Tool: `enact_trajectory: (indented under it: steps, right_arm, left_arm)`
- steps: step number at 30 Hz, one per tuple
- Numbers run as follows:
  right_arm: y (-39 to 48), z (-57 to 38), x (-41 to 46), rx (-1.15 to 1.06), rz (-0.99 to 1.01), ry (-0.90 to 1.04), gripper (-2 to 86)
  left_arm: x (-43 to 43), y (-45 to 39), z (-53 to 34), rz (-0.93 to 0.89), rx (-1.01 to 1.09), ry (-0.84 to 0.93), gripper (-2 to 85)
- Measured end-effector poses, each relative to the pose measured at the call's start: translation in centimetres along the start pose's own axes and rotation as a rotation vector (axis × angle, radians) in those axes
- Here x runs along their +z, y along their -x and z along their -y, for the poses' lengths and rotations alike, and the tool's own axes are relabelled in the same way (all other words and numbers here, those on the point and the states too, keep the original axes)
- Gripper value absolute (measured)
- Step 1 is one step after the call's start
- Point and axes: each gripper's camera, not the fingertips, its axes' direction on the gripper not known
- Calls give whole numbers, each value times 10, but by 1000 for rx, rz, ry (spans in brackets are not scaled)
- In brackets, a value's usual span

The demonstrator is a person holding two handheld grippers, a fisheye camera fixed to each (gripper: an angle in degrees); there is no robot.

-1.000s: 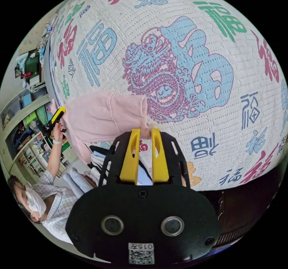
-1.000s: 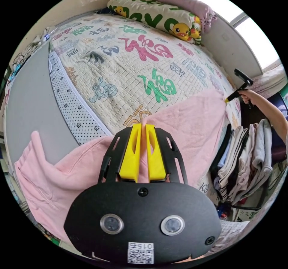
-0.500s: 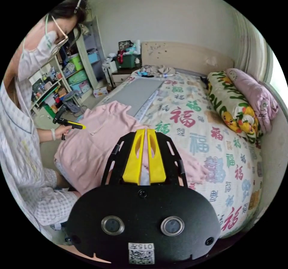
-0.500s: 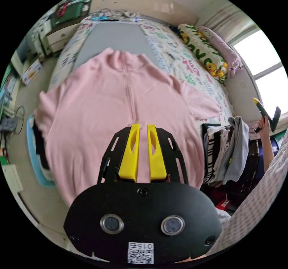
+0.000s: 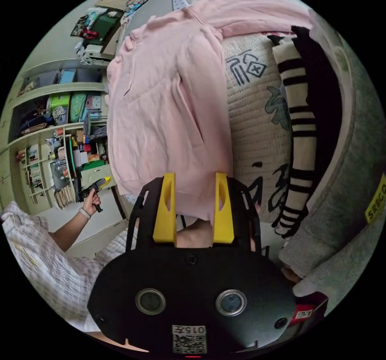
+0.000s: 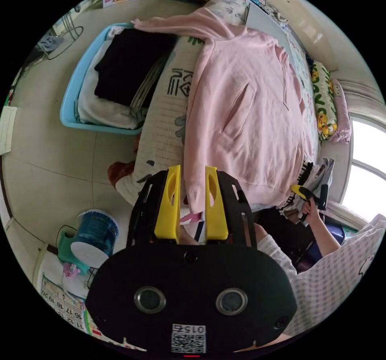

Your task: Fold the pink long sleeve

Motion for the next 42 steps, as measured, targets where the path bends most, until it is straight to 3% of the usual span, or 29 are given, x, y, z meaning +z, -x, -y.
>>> enact_trajectory:
  steps: [8,13,16,20,25,31,37,42]
  right_arm:
    - [41,16,66,80,-18,59,76]
    - [63,12,82,94,-51,32,20]
    - [68,6,82,99,-48,16,-4]
    - [69,2,84,102,-57,-1,-8]
    - [52,6,101,145,16,39,-9]
    - [28,-5,83,164,111,51,-9]
    - [-1,-26,77,196,198,124,-9]
    - [-36,-26,90,231,284,181,-9]
  left_arm:
    - [28,-20,-39,-56,39,-12,119]
    - [74,-28,-54,-61,-34,136,21]
    - [72,-32,-74,-163,-23,112,9]
    - [59,-48,-95,-129,2,17,19]
    - [103,-70,-92,-65,62,42,118]
    - [130,-64,-102,-101,39,97,18]
    - [164,-52,-116,-293,-25,193,5]
    - [204,-48,-109,-340,52,167,4]
